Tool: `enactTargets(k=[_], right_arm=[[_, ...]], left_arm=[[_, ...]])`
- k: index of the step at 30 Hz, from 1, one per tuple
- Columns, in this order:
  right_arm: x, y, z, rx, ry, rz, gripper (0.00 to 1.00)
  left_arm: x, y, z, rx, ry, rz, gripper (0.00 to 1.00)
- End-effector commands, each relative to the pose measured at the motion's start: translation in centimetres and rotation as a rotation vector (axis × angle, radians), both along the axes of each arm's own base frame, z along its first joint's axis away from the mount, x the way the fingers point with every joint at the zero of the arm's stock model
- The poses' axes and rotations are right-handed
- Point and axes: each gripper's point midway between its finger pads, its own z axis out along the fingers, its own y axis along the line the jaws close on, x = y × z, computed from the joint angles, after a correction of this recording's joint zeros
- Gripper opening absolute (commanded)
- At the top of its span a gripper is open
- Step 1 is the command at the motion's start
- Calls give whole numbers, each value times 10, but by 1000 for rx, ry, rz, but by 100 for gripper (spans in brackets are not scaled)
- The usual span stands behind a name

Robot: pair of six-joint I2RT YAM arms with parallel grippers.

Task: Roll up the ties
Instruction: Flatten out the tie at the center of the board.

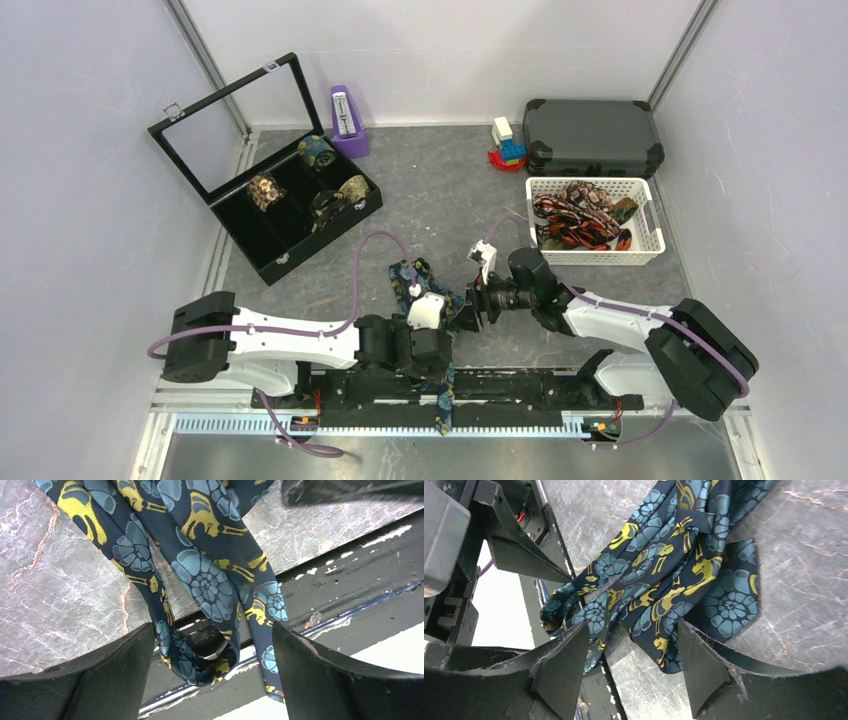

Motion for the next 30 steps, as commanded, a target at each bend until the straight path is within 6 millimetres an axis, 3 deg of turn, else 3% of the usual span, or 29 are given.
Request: enactTargets(k=[1, 5, 10, 14, 21, 24, 26, 30], right_arm=[[-8, 5, 2, 21, -5, 24, 72], [-12, 6, 1, 18, -4, 28, 73], [-11, 3, -5, 0, -6, -2, 84], [-16, 6, -8, 6, 8, 1, 84], [-26, 15, -15, -12, 15, 24, 72], [-24, 14, -17, -22, 6, 10, 61], [-23, 15, -16, -16, 6, 4, 55], [-26, 25, -10, 23, 28, 9, 53]], left_arm=[[2, -8, 15, -12, -29, 28, 91], [-3, -2, 6, 43, -29, 30, 85], [-5, 10, 1, 103, -48, 50, 86], [-8, 7, -4, 102, -48, 39, 85], [0, 9, -9, 89, -93, 65, 64], [5, 14, -10, 93, -121, 77, 57], [8, 13, -10, 74, -136, 82, 54], [10, 7, -8, 25, -149, 82, 53]])
